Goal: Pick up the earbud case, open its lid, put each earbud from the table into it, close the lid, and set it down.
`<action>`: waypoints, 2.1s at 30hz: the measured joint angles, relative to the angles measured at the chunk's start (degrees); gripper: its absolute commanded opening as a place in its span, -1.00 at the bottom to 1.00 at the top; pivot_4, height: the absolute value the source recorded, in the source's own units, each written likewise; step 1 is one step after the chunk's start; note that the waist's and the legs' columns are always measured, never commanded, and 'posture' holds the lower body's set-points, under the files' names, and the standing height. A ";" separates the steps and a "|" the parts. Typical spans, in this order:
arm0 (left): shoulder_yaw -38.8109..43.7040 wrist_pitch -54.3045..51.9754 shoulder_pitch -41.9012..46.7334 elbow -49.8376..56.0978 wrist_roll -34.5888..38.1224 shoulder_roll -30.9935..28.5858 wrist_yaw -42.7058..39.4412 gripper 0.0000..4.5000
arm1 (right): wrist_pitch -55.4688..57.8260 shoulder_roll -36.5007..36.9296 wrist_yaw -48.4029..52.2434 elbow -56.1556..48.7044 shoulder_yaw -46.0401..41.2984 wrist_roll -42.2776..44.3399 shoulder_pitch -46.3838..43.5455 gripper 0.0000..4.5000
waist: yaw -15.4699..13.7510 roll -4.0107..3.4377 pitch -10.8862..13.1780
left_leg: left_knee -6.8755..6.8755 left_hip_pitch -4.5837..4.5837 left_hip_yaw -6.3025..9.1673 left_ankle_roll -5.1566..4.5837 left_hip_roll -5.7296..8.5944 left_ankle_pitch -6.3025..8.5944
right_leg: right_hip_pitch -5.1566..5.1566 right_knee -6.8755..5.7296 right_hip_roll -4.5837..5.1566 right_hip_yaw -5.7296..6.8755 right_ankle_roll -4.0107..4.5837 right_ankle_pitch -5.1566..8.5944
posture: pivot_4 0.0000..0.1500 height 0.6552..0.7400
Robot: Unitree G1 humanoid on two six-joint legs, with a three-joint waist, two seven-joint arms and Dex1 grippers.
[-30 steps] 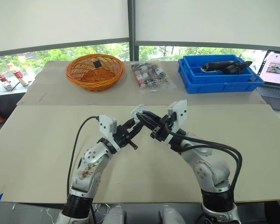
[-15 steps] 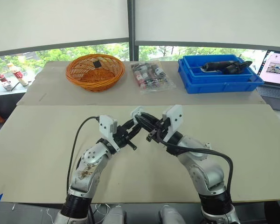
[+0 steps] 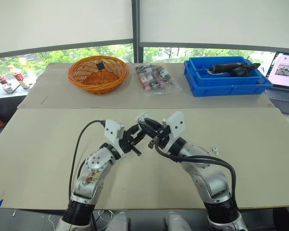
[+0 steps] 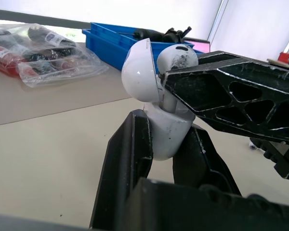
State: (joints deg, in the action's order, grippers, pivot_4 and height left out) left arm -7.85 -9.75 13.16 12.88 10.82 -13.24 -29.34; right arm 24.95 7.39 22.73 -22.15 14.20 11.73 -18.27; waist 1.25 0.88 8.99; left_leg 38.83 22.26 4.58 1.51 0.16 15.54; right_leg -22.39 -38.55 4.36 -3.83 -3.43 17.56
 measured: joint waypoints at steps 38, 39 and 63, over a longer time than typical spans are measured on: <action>3.90 2.39 -1.09 -0.73 2.58 -2.27 -3.83 -0.74 | 16.40 34.92 19.58 -20.83 -32.19 19.74 20.07 0.06 | -0.92 0.01 0.03 | 0.00 0.08 -0.14 -0.08 0.00 0.05 | 0.23 0.44 0.01 0.07 0.00 0.00 | 1.00 1.00; 4.65 2.41 -1.68 -0.88 2.73 -3.02 -4.10 -0.74 | 16.34 36.07 20.88 -19.98 -35.01 19.74 22.64 0.06 | -0.84 0.02 0.03 | 0.01 0.07 -0.17 -0.08 0.00 0.05 | 0.24 0.43 0.01 0.05 0.00 0.00 | 1.00 1.00; 6.24 4.59 -4.19 -1.29 2.79 -5.13 -5.58 -0.74 | 1.13 35.68 26.29 -2.81 -51.93 8.79 45.69 1.00 | -1.06 0.02 0.03 | 0.00 -0.03 -0.24 -0.08 -0.02 0.05 | 0.37 0.45 0.00 -0.01 -0.01 0.00 | 1.00 1.00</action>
State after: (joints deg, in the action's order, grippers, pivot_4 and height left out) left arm -1.61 -5.16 8.96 11.60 13.61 -18.37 -34.91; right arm 26.08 43.07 49.02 -24.95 -37.74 20.52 27.42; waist 0.19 0.90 9.02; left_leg 38.83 22.23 4.33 1.43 0.14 15.59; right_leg -22.03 -38.10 4.36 -3.84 -3.44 17.56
